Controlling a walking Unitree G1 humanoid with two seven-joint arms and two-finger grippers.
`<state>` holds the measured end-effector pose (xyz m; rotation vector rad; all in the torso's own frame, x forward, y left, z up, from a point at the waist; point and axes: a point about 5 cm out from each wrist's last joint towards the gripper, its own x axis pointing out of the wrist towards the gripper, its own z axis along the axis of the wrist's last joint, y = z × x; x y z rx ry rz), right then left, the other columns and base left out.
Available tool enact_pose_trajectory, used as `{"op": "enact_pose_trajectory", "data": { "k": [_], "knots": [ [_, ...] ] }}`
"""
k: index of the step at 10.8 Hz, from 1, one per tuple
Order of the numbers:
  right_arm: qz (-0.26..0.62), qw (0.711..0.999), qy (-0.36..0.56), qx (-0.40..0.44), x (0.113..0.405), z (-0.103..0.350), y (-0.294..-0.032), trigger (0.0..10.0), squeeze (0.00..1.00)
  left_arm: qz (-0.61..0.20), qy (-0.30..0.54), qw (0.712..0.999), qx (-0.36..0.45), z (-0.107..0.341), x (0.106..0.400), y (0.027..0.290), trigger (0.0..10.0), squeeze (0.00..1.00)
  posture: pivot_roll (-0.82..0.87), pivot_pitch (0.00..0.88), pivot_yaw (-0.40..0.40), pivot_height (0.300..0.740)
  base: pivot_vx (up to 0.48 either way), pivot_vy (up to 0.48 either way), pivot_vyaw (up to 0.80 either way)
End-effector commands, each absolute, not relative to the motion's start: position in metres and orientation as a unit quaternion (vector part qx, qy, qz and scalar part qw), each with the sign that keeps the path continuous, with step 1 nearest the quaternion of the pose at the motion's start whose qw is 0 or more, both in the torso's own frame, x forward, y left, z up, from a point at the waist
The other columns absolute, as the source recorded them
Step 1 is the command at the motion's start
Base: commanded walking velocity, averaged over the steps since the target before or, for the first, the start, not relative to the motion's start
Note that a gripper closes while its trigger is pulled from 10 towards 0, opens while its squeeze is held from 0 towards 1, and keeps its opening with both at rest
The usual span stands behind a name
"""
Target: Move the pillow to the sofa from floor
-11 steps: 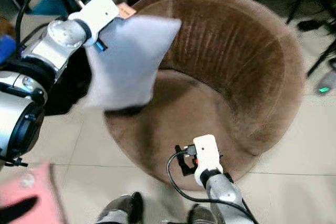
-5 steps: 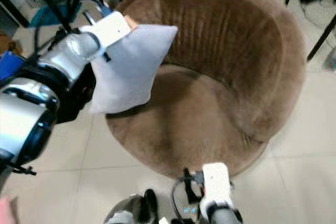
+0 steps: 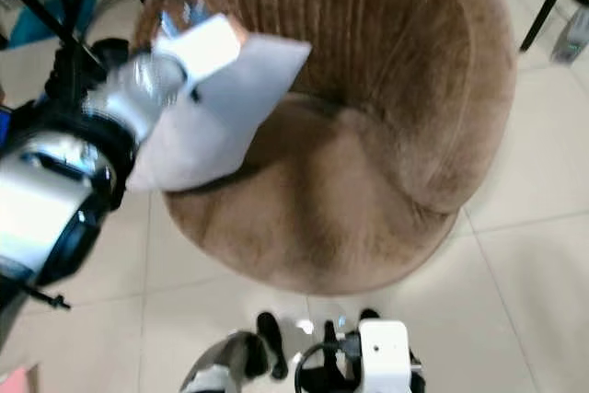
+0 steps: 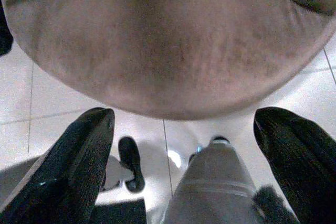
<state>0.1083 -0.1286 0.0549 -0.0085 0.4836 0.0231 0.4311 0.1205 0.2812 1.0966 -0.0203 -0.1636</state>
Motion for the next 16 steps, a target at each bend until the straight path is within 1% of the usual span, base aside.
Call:
{"op": "enact_pose_trajectory", "data": {
  "k": [1, 2, 3, 4, 5, 8, 10, 11, 13, 14, 15, 16],
  "knots": [
    [0.015, 0.966, 0.258, 0.003, 0.100, 0.053, -0.121, 10.0, 0.00, -0.035, -0.043, 0.847, 0.528, 0.311, 0.432, 0.128, 0.0, 0.00, -0.38, 0.389, 0.262, 0.740, 0.000, 0.000, 0.00],
    [0.015, 0.964, 0.264, 0.005, 0.096, 0.054, -0.120, 10.0, 0.00, -0.058, -0.062, 0.816, 0.572, 0.310, 0.431, 0.107, 0.0, 0.00, -0.39, 0.407, 0.261, 0.740, 0.000, 0.000, 0.00],
    [0.013, 0.963, 0.268, 0.006, 0.093, 0.053, -0.120, 10.0, 0.00, -0.092, -0.059, 0.785, 0.610, 0.287, 0.429, 0.090, 0.0, 0.00, -0.41, 0.421, 0.256, 0.740, 0.000, 0.000, 0.00],
    [0.006, 0.962, 0.274, 0.009, 0.089, 0.053, -0.120, 10.0, 0.00, -0.128, -0.038, 0.758, 0.638, 0.256, 0.425, 0.081, 0.0, 0.00, -0.43, 0.441, 0.257, 0.740, 0.000, 0.000, 0.00],
    [0.000, 0.960, 0.281, 0.011, 0.083, 0.053, -0.119, 10.0, 0.00, -0.152, -0.021, 0.748, 0.646, 0.231, 0.421, 0.077, 0.0, 0.00, -0.44, 0.448, 0.256, 0.740, 0.000, 0.000, 0.00],
    [-0.001, 0.963, 0.269, 0.017, 0.078, 0.057, -0.113, 10.0, 0.00, -0.198, 0.035, 0.750, 0.631, 0.183, 0.410, 0.076, 0.0, 0.00, -0.49, 0.462, 0.251, 0.740, 0.000, 0.000, 0.00],
    [-0.008, 0.961, 0.276, 0.014, 0.074, 0.053, -0.116, 10.0, 0.00, -0.196, 0.048, 0.748, 0.632, 0.179, 0.410, 0.080, 0.0, 0.00, -0.49, 0.457, 0.248, 0.740, 0.000, 0.000, 0.00],
    [-0.009, 0.960, 0.281, 0.013, 0.069, 0.049, -0.118, 10.0, 0.00, -0.186, 0.052, 0.756, 0.626, 0.180, 0.411, 0.085, 0.0, 0.00, -0.50, 0.460, 0.244, 0.740, 0.000, 0.000, 0.00],
    [-0.010, 0.957, 0.288, 0.013, 0.061, 0.048, -0.119, 10.0, 0.00, -0.175, 0.056, 0.756, 0.629, 0.184, 0.413, 0.092, 0.0, 0.00, -0.50, 0.469, 0.244, 0.740, 0.000, 0.000, 0.00],
    [-0.011, 0.957, 0.289, 0.014, 0.059, 0.050, -0.119, 10.0, 0.00, -0.168, 0.058, 0.751, 0.636, 0.185, 0.414, 0.095, 10.0, 0.00, -0.50, 0.470, 0.242, 0.740, 0.000, 0.000, 0.00],
    [-0.012, 0.957, 0.288, 0.014, 0.058, 0.051, -0.120, 10.0, 0.00, -0.164, 0.058, 0.749, 0.639, 0.187, 0.414, 0.097, 10.0, 0.00, -0.50, 0.471, 0.242, 0.740, 0.000, 0.000, 0.00],
    [-0.012, 0.958, 0.288, 0.015, 0.056, 0.054, -0.118, 10.0, 0.00, -0.158, 0.057, 0.753, 0.637, 0.189, 0.415, 0.100, 10.0, 0.00, -0.50, 0.476, 0.245, 0.740, 0.000, 0.000, 0.00]
  ]
}}
